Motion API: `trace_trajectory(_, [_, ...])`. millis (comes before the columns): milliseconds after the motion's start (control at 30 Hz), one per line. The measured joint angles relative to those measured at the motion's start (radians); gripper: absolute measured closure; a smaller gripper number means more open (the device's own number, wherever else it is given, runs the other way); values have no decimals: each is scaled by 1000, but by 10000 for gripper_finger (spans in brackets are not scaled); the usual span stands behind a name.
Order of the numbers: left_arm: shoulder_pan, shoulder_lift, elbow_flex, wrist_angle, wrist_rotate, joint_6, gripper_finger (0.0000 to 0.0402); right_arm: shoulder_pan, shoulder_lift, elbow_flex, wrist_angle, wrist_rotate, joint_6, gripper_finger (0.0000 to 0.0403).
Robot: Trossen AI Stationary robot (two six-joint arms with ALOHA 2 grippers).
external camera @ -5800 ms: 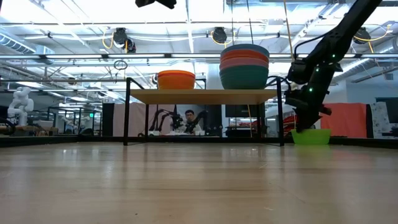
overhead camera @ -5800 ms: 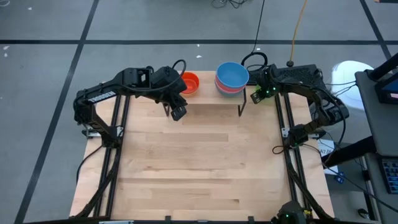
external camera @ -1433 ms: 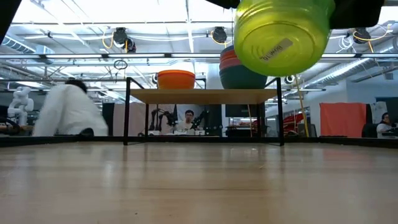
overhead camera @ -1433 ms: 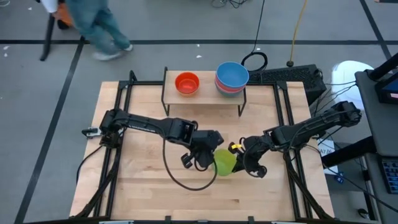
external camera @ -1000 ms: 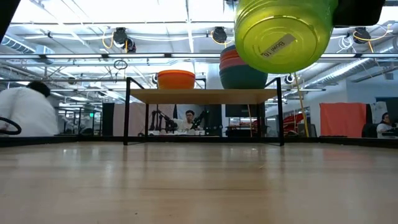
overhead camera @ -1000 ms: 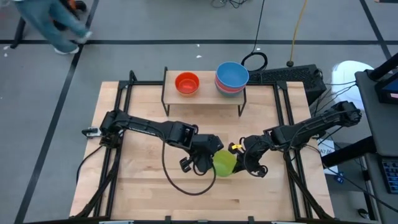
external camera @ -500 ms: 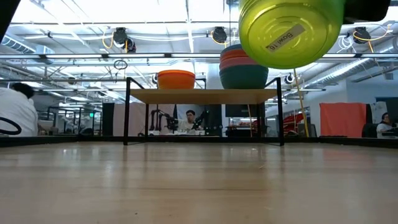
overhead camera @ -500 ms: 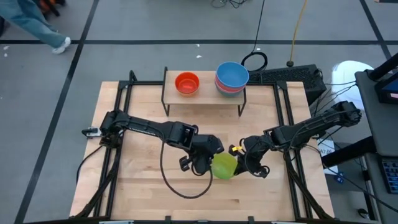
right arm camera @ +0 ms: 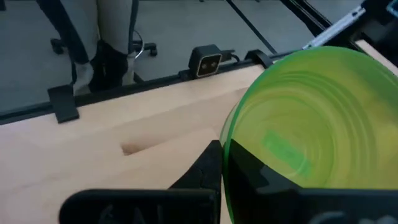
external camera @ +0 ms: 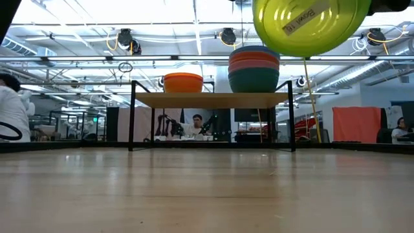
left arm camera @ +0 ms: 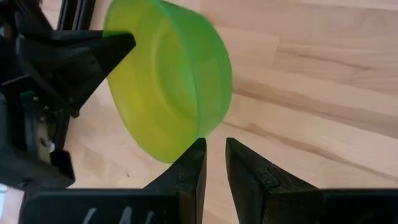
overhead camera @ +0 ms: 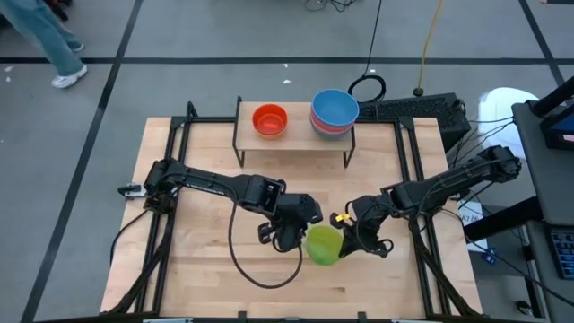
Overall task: Place and stack bowls onto a shelf
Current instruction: Stack the transparent green bowl on top of the transparent orange bowl on the shelf
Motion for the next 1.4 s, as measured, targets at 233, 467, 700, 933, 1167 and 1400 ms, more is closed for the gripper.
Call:
trace_trajectory(233, [1, 0, 0, 51, 93, 70, 335, 15, 0, 0, 17, -24, -118, 403])
trace_trajectory(467, [10, 0, 0, 59, 161, 84, 335, 15, 15, 0, 27, -50, -175, 403])
trace_trajectory(700, [21, 0, 0, 49, 161, 110, 335, 9, 25, 1, 48, -51, -181, 403])
trace_trajectory(933, [24, -2, 0, 123, 163, 135, 335, 9, 24, 1, 70, -55, -180, 403])
trace_trajectory(1167, [29, -3, 0, 144, 273, 33, 334, -1, 45, 0, 102, -83, -183, 403])
trace_trajectory(1400, [27, -3, -1, 137, 337, -9, 334, -4, 68, 0, 95, -101, -182, 403])
